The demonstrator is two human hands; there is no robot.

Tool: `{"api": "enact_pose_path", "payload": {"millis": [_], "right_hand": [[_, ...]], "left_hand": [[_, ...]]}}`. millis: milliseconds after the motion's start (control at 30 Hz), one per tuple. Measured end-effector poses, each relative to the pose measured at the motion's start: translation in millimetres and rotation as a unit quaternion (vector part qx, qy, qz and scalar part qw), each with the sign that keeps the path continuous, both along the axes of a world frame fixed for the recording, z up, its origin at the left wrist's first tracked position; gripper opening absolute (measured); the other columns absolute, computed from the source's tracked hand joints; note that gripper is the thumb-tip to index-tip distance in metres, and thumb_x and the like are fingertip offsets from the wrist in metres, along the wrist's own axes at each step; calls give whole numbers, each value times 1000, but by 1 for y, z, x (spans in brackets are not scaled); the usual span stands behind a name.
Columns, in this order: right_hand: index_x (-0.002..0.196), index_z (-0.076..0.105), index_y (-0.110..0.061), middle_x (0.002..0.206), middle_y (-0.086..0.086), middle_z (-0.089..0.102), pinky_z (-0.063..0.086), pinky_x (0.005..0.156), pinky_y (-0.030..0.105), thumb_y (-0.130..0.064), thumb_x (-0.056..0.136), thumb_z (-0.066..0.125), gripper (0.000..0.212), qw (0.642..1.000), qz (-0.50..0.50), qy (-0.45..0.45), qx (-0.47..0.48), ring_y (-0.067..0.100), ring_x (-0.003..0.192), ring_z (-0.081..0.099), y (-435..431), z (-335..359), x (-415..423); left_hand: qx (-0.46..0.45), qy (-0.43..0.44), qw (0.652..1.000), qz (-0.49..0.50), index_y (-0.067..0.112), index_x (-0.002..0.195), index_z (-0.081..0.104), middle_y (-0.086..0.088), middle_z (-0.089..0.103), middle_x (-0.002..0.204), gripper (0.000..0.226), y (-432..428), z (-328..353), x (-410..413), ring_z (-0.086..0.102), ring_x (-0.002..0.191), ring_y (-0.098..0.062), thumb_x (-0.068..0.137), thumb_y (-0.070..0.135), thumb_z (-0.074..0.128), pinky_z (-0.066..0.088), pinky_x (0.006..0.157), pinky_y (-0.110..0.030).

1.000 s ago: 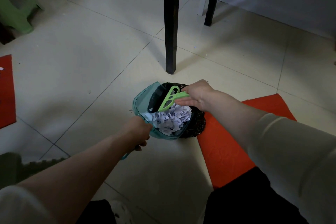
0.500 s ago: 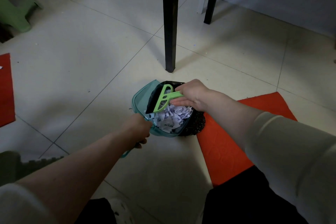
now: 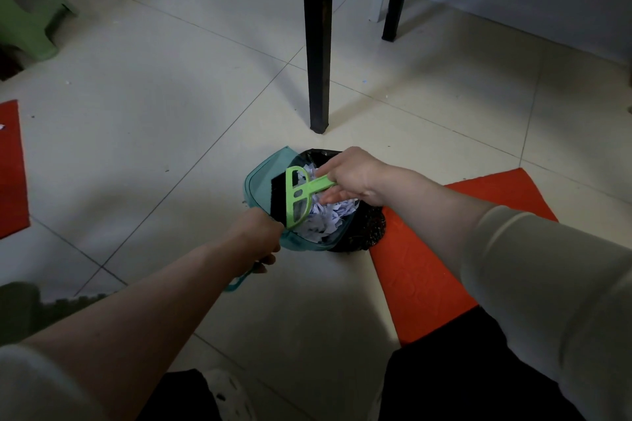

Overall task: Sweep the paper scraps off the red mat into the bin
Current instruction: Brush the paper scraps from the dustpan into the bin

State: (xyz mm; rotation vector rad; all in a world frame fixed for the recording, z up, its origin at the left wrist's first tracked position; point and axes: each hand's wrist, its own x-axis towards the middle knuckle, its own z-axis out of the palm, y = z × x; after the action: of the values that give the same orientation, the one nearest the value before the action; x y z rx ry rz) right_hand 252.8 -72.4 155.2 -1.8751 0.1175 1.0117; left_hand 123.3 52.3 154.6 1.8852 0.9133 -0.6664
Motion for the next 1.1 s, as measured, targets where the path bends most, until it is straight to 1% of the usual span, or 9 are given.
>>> {"api": "enact_pose_path", "payload": {"millis": [67, 200, 300, 533, 667, 733, 867, 967, 1100], "right_hand": [[106, 65, -2, 116, 31, 59, 61, 70, 34, 8, 97, 36, 32, 999, 1, -34, -18, 35, 77, 73, -5, 1, 4], [117, 61, 2, 87, 27, 65, 59, 61, 26, 9, 97, 35, 33, 997, -38, -66, -11, 32, 72, 71, -13, 6, 15], [116, 61, 3, 92, 30, 65, 54, 51, 21, 11, 96, 36, 33, 997, -35, -65, 1, 28, 64, 69, -15, 10, 17], [103, 65, 2, 98, 30, 64, 56, 67, 30, 14, 93, 42, 28, 995, 90, -31, -26, 27, 64, 68, -11, 6, 2], [81, 67, -10, 72, 24, 67, 57, 82, 42, 13, 92, 38, 39, 986, 99, -103, -86, 32, 71, 67, -14, 0, 9], [85, 68, -12, 66, 19, 66, 59, 81, 41, 12, 91, 37, 40, 981, 92, -133, -107, 28, 64, 66, -18, 0, 14], [101, 69, -6, 65, 20, 66, 59, 74, 35, 13, 90, 39, 37, 981, 103, -136, -94, 24, 62, 64, -22, 8, 18], [102, 68, -4, 66, 21, 64, 53, 56, 23, 13, 91, 41, 34, 976, 154, -129, -85, 17, 53, 63, -19, 14, 12], [100, 71, -11, 71, 19, 67, 49, 51, 18, 13, 89, 38, 42, 958, 201, -157, -130, 14, 50, 62, -17, 11, 8]], "left_hand": [[-3, -2, 1000, 3, 4, 108, 53, -8, 52, 76, 19, 1, -1, 0, 48, 56, -17, 102, 20, 43, 44, 51, -27], [0, 1, 1000, 11, 6, 109, 51, -8, 52, 76, 17, 3, -2, 1, 48, 56, -16, 103, 19, 40, 43, 51, -26], [0, 6, 1000, 13, 3, 112, 53, -8, 53, 76, 22, 5, -3, 1, 49, 55, -16, 103, 18, 41, 44, 49, -25], [1, -1, 1000, 11, 4, 108, 55, -9, 53, 73, 20, 6, 1, 3, 48, 52, -18, 100, 15, 41, 42, 50, -24], [8, 3, 1000, -3, -1, 112, 57, -10, 54, 73, 23, 7, 1, 3, 49, 51, -17, 100, 11, 41, 43, 46, -24], [14, 4, 1000, -8, -3, 112, 57, -10, 53, 74, 24, 6, 2, 3, 49, 52, -17, 101, 10, 41, 44, 46, -26], [26, 9, 1000, -15, -4, 111, 57, -10, 53, 74, 24, 5, 5, 3, 49, 52, -17, 101, 10, 40, 44, 47, -27], [28, 7, 999, -16, -3, 111, 58, -10, 54, 74, 24, 6, 6, 3, 49, 52, -18, 101, 9, 40, 44, 49, -27], [30, 8, 999, -20, -4, 111, 58, -11, 54, 74, 24, 6, 7, 4, 49, 52, -19, 100, 9, 42, 44, 50, -27]]}}
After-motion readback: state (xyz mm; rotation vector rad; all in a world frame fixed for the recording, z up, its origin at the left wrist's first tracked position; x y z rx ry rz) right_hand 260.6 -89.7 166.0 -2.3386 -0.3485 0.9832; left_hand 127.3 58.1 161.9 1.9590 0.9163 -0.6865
